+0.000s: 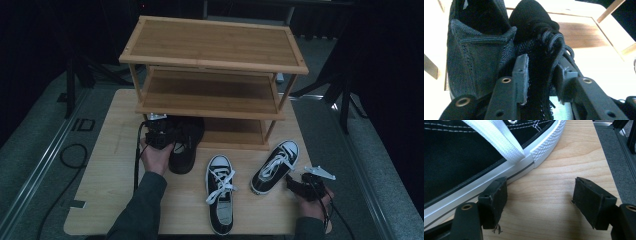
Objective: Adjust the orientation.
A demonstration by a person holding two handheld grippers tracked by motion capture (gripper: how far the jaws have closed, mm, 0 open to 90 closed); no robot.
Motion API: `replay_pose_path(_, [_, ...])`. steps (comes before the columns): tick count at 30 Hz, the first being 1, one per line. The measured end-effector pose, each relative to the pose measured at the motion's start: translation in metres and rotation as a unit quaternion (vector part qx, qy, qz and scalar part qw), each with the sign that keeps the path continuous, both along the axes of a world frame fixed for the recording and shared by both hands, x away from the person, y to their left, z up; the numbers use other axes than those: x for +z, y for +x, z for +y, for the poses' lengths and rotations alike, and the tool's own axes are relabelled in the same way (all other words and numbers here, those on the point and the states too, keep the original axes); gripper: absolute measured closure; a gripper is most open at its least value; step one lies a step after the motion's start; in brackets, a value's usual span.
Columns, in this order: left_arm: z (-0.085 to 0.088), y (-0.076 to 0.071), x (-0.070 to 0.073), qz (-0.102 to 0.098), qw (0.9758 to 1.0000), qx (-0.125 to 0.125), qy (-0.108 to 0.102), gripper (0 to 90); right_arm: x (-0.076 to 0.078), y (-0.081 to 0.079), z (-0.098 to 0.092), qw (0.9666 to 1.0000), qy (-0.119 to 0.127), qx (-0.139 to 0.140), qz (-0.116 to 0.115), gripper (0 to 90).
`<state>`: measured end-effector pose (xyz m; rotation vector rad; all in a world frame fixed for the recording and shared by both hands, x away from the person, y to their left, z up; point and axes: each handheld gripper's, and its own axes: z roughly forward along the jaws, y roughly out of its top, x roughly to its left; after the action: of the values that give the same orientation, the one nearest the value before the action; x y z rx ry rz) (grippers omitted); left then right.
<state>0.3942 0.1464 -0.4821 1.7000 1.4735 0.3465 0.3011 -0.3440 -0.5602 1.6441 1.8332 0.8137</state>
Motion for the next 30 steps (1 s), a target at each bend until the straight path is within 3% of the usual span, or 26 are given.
replay_pose_path(14, [0.004, -0.015, 0.012, -0.008, 0.9993, -0.038, 0.004, 60.1, 0.0, 0.0, 0.0, 1.0, 0.0, 0.0, 0.0, 27.4])
replay_pose_path(22, [0.007, -0.029, 0.024, -0.021, 0.9973, -0.066, 0.023, 61.7, 0.0, 0.0, 0.0, 1.0, 0.0, 0.0, 0.0, 27.4])
replay_pose_path(30, [0.013, -0.047, 0.038, -0.04, 0.9949, -0.091, 0.018, 62.5, 0.0, 0.0, 0.0, 1.0, -0.001, 0.0, -0.001, 27.4])
